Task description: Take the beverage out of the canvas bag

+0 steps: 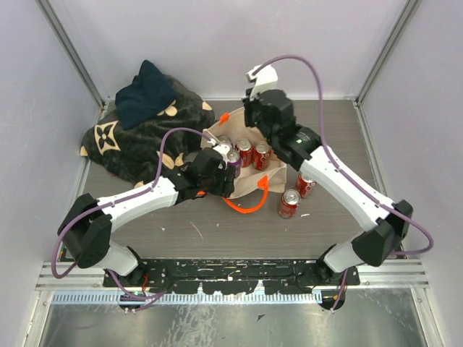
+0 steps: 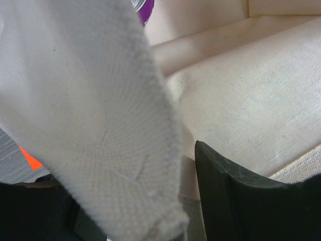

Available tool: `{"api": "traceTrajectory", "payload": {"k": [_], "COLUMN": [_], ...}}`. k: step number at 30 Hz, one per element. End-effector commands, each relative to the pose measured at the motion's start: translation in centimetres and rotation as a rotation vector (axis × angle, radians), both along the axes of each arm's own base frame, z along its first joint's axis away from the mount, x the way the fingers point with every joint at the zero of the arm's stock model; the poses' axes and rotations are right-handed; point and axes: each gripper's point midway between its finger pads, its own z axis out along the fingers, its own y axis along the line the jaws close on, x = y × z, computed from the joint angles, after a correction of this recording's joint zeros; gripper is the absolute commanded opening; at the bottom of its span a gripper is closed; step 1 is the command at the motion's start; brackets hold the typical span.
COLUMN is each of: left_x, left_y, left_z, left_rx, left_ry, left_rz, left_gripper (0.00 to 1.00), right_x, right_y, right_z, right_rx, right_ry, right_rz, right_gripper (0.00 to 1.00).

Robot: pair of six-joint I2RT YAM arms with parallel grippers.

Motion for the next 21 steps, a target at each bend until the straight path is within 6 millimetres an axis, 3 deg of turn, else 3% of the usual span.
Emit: {"api": "traceTrajectory", "payload": {"k": [1,11,21], "left_x": [-0.2,-0.4,-0.8], "left_y": [0.9,1.1,1.1], "left_z": [0.5,0.4,0.0], "left_rx": [0.008,0.009,0.002], "left_ry": [-0.023,-0.031,-0.032], "left_rz": [0.004,-0.008,-0.024], "left_gripper": [0.66,0.67,0.67], "right_x": [0.3,1.9,0.6], "right_y": [-0.2,-1.2,-2.3], "right_z": [-2.2,-7.2,-12.7], "right_rx": [-0.046,-0.156,-0.188], "right_ry": [0.053,0.165,0.296], "right_rz": [-0.035,-0.155,-0.205], "right_gripper": [0.01,0.01,0.01]}}
